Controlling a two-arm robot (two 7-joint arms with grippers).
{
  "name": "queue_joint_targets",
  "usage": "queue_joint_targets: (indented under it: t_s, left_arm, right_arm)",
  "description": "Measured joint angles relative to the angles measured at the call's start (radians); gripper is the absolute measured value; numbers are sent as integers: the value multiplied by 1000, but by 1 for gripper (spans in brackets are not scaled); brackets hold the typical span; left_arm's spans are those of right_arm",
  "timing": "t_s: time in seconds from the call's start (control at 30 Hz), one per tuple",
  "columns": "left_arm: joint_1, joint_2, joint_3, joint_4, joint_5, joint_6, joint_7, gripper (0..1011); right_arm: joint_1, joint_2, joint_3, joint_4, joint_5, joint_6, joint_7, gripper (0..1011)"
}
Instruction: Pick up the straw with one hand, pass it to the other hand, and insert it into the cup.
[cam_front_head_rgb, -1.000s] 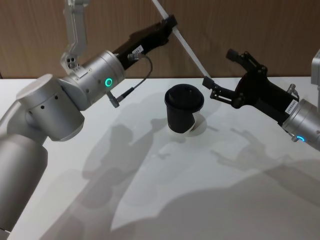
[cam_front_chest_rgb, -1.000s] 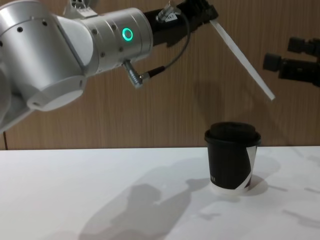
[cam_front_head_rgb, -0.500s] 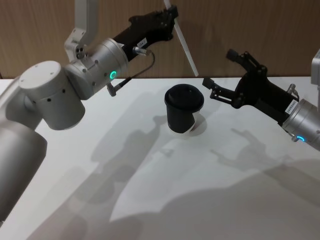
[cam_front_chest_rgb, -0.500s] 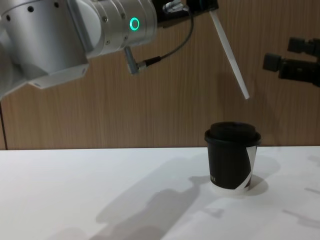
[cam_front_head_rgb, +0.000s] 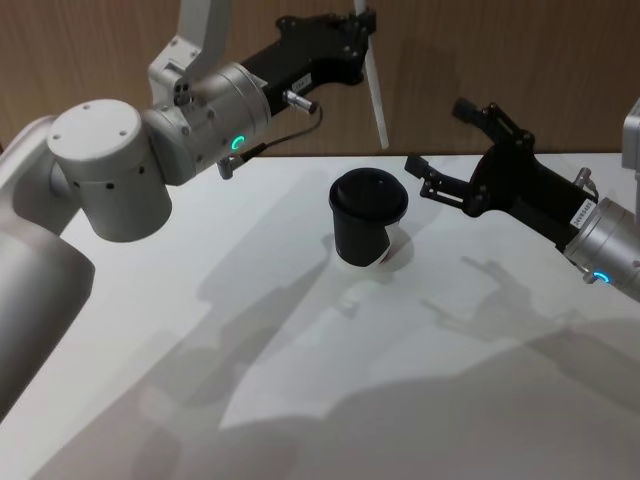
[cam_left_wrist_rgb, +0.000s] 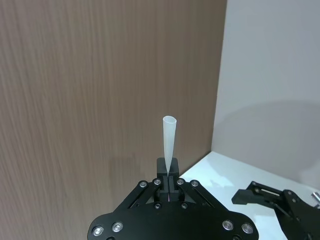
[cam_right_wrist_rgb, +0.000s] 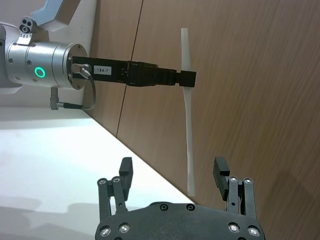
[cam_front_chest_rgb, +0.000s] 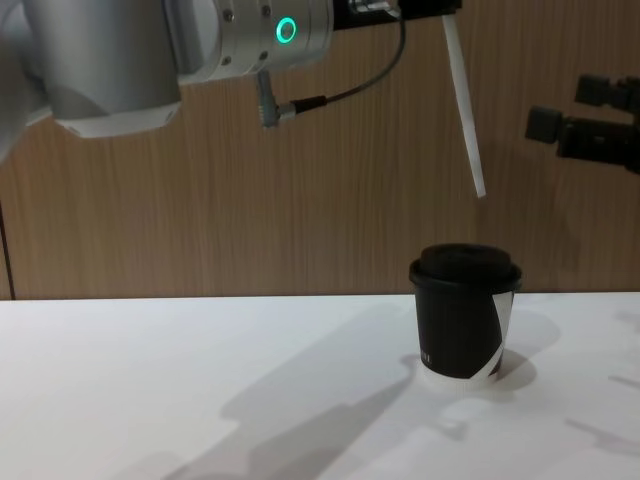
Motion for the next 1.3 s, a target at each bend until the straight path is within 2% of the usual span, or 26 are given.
queue_joint_targets:
  t_s: [0.27,0.77,1.3]
  left_arm:
    - [-15,12,19,-4,31,17,-16,6]
    - [-31,30,31,-10,66,50,-39,7]
    - [-43,24,35,24,84,68,-61,6]
  right_arm:
    - [0,0,0,0,0,0,0,1001]
    - [0,0,0,0,0,0,0,1001]
    - [0,0,0,0,0,0,0,1001]
